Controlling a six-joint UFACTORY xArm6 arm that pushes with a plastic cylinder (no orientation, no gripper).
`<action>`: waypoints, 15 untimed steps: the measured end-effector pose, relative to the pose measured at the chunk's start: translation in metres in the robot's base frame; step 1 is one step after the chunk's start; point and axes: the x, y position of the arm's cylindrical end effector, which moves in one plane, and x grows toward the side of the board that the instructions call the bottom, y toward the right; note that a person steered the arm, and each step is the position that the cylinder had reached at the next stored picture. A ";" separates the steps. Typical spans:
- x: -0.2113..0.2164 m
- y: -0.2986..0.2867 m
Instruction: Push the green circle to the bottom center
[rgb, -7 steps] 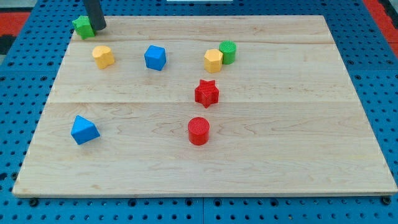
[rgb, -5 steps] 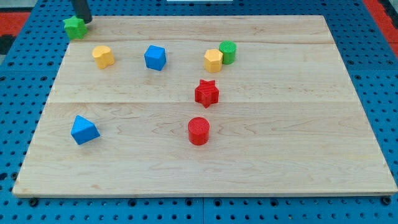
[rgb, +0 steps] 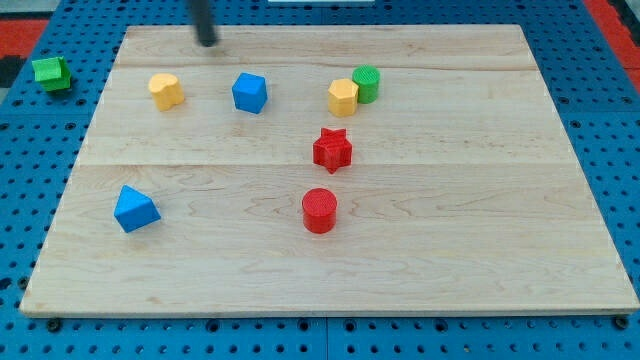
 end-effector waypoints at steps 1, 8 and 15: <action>0.025 0.115; 0.085 0.166; 0.155 0.162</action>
